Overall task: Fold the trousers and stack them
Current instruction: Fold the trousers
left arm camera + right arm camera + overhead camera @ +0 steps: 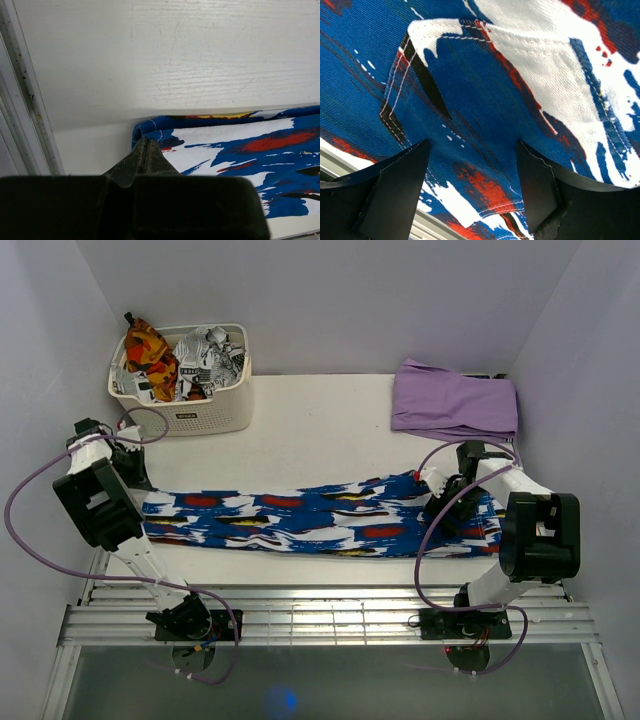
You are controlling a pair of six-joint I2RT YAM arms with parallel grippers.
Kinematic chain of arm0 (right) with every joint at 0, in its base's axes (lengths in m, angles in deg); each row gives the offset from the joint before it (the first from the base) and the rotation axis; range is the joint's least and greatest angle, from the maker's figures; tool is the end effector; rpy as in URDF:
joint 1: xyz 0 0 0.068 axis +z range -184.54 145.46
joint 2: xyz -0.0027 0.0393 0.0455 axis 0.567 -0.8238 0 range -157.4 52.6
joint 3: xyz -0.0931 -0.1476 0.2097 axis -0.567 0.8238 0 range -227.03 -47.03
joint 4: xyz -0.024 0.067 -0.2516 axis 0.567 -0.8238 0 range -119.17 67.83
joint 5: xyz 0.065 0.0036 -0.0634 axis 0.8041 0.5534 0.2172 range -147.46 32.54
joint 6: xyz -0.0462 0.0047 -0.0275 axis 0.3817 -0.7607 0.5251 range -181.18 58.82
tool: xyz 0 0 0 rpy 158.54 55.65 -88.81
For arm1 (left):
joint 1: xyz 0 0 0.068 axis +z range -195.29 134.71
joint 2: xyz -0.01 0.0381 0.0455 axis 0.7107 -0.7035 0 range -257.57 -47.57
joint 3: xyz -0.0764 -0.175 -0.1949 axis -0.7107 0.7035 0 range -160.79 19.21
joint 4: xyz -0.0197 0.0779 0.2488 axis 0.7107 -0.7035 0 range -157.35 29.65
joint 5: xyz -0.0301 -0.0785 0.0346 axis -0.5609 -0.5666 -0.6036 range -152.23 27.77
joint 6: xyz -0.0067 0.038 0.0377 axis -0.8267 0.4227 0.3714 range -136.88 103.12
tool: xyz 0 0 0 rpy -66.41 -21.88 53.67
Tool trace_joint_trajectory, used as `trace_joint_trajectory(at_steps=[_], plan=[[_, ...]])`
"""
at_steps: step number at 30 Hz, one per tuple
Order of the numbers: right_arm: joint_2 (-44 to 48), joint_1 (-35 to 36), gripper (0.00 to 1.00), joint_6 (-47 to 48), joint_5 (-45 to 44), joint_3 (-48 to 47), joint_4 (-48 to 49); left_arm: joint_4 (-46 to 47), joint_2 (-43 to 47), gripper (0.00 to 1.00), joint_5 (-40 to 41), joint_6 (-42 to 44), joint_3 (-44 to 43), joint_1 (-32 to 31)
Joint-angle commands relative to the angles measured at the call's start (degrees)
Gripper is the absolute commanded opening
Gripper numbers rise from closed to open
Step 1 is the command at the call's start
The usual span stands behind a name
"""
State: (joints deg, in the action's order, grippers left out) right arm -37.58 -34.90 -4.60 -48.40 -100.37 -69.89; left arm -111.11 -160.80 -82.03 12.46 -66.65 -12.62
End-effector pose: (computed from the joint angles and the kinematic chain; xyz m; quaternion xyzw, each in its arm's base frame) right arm 0.2633 0.0040 0.1700 -0.4724 0.8766 0.0468 0.0792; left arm 0.3359 0.2012 0.1915 -0.0107 0.9800 -0.0940 0.1753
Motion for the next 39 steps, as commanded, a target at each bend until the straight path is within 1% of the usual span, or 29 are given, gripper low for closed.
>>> trace_joint_trajectory(at_steps=[1,4,8,9,11,12,13,14,15,16,17,19,20,21,22,23,24,25,26,27,28,29,31,33,35,37,38,39], plan=[[-0.88,-0.17,0.75,1.34,-1.06,0.87,-0.35,1.89,1.96,0.00,0.71,1.15,-2.38,0.12],[-0.53,-0.17,0.75,1.52,-1.50,0.87,-0.53,2.51,1.96,0.00,3.26,2.21,-2.03,0.21],[-0.01,-0.17,0.74,1.34,-1.15,0.00,-1.49,2.16,1.35,0.00,4.14,3.79,-0.71,0.91],[0.52,-0.17,0.75,1.08,-0.71,-0.36,-2.36,1.64,1.43,0.16,4.06,4.66,-0.53,0.91],[1.13,-0.17,0.75,0.47,1.47,-1.67,-3.51,1.28,2.31,0.34,3.01,5.28,-0.97,1.00],[2.09,-0.08,0.75,0.46,2.79,-3.42,-4.30,1.28,4.40,0.52,1.79,5.98,-1.06,1.00],[2.63,-0.08,0.75,0.38,4.20,-4.48,-5.18,1.02,5.73,0.59,-1.53,6.25,-1.84,1.00],[3.15,-0.08,0.75,-0.06,7.43,-5.71,-6.49,0.15,7.04,0.62,-3.91,6.43,-2.63,0.30],[4.20,-0.08,0.75,-0.85,9.55,-8.50,-7.20,-2.56,9.23,0.64,-6.20,6.78,-3.60,-0.40],[4.65,-0.08,0.75,-1.11,11.84,-10.19,-7.99,-4.07,10.21,0.65,-10.92,8.00,-4.65,-3.19],[5.09,-0.08,0.74,-1.81,16.12,-11.86,-8.61,-5.47,11.18,0.65,-13.32,8.71,-6.05,-5.22],[6.14,-0.08,0.73,-4.62,20.01,-16.33,-7.74,-5.76,15.12,0.65,-16.49,8.89,-5.72,-9.79],[6.32,-0.08,0.72,-6.37,22.73,-17.83,-6.78,-5.05,16.27,0.65,-19.47,8.54,-4.06,-15.21],[5.98,-0.08,0.72,-8.39,23.71,-19.33,-4.07,-4.26,17.50,0.65,-21.32,8.10,-3.00,-17.87],[5.36,0.01,0.70,-11.98,24.33,-22.21,-2.74,-1.21,19.61,0.65,-23.17,5.75,-1.60,-23.21],[4.57,0.10,0.69,-13.49,24.95,-23.64,-1.59,0.91,20.41,0.65,-25.97,4.51,0.15,-26.13],[2.22,0.36,0.68,-14.73,24.61,-24.87,0.42,2.76,20.94,0.64,-26.35,3.36,3.30,-28.95],[0.54,0.27,0.64,-15.70,24.17,-26.27,0.53,7.91,21.38,0.63,-25.65,1.70,4.99,-32.11],[-1.22,0.27,0.63,-15.45,22.94,-28.90,0.18,10.48,21.56,0.62,-24.78,-1.01,6.57,-38.84],[-4.63,0.88,0.61,-15.18,22.24,-29.88,-0.35,14.69,21.21,0.61,-23.81,-2.00,8.76,-41.43],[-6.23,2.11,0.60,-14.92,20.40,-30.85,-0.09,16.99,20.86,0.61,-23.02,-3.49,9.65,-46.07],[-7.55,2.29,0.59,-15.18,19.43,-31.12,0.43,19.10,19.38,0.60,-22.58,-6.29,10.10,-48.03],[-11.07,2.47,0.58,-15.97,18.11,-31.30,2.89,23.24,17.09,0.60,-22.40,-9.11,9.41,-52.15],[-13.62,2.73,0.58,-17.37,15.82,-31.30,4.82,25.44,12.98,0.60,-22.05,-12.53,7.83,-54.01],[-15.38,3.08,0.58,-20.17,13.98,-31.38,6.85,26.76,10.41,0.60,-20.38,-14.31,5.45,-56.56],[-17.31,3.79,0.59,-20.80,13.62,-30.86,6.42,28.96,7.59,0.60,-17.93,-15.98,4.66,-58.75],[-17.23,4.40,0.58,-20.81,13.09,-29.99,6.50,29.66,7.24,0.60,-18.26,-16.24,4.83,-59.46],[-16.80,4.75,0.58,-19.85,13.44,-27.11,6.50,30.97,6.71,0.59,-19.05,-16.33,5.18,-60.17]])
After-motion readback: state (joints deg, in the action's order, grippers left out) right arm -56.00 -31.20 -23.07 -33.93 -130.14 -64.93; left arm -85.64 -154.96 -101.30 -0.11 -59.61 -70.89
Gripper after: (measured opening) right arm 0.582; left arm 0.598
